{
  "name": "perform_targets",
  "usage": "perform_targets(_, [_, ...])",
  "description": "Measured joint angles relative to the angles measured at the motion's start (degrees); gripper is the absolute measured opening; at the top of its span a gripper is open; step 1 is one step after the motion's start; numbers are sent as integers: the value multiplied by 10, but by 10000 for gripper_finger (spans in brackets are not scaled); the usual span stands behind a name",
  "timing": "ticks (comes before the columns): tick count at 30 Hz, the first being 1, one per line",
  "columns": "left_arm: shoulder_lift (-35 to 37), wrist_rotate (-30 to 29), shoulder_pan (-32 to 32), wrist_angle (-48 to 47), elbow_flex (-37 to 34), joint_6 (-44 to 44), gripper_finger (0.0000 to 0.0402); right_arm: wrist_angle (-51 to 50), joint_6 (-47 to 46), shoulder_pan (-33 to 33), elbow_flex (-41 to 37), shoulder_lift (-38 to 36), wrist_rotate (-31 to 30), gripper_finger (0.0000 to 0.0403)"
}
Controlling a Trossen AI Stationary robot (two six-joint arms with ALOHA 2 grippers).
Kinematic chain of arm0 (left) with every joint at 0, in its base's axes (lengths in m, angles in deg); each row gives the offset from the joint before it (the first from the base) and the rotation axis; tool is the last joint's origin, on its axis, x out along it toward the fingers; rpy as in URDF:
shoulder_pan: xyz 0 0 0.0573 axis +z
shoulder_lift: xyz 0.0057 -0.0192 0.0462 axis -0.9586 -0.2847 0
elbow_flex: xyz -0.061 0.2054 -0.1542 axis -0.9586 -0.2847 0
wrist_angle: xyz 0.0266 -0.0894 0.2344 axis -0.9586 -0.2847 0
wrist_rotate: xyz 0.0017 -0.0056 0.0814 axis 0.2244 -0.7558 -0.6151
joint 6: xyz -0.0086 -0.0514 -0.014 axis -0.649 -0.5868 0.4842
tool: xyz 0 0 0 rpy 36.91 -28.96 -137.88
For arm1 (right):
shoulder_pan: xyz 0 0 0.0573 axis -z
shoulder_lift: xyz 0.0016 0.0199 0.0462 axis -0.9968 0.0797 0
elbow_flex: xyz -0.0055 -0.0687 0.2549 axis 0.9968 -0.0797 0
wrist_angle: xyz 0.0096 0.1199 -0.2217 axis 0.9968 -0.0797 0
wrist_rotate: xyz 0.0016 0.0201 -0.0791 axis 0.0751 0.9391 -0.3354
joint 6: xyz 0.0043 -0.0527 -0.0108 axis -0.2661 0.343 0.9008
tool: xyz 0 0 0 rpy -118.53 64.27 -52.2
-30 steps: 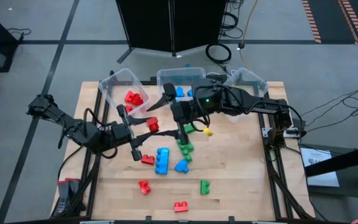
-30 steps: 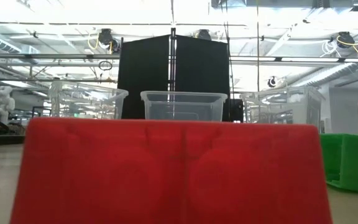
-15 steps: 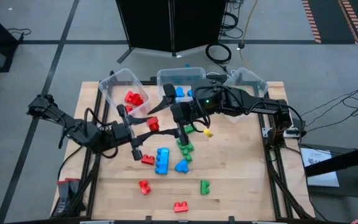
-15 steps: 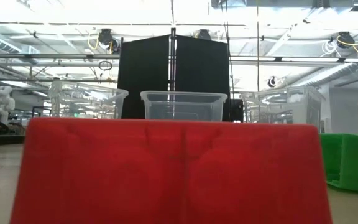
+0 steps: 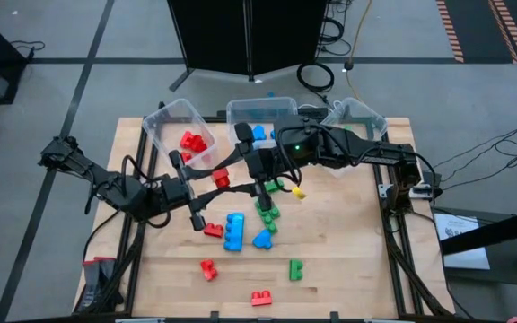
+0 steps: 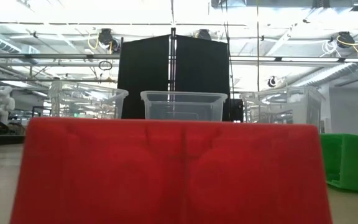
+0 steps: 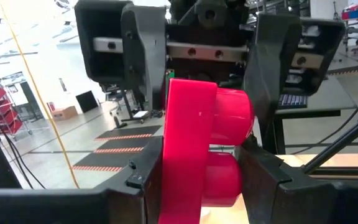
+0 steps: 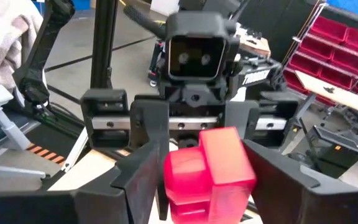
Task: Sort blocks
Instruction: Put the red game piece into the left transparent bin
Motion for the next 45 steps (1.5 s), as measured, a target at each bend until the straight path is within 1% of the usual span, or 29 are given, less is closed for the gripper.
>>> perform_targets(5, [0,0,3,3,0,0,151,-6,0,0,0,1,-1,222])
perform_targets(8, [0,0,4,10,0,2,151,-7,0,2,0,1,-1,219])
perform_targets(11, [0,1,3,10,0,3,151,-8,3,2,0,1,-1,203])
perform_targets(15, [0,9,3,12,0,3,151,-7,14,2,0,1,4,167])
perform_targets(17, [-3,12,3,12,0,3,151,-8,19,1,0,1,4,156])
perform_targets(29, [-14,13,3,5,1,3,154,-18,19,1,0,0,4,156])
perform_targets(31, [-13,20,3,-2,1,18,166,-19,19,1,0,0,3,156])
perform_targets(33, [-14,21,3,-7,1,33,186,-19,13,1,0,0,-2,156])
perform_targets(41, [-15,28,3,-15,1,33,299,-21,11,2,0,0,-6,156])
perform_targets(45, [-13,-27,2,-52,0,31,330,-22,13,2,0,0,-17,156])
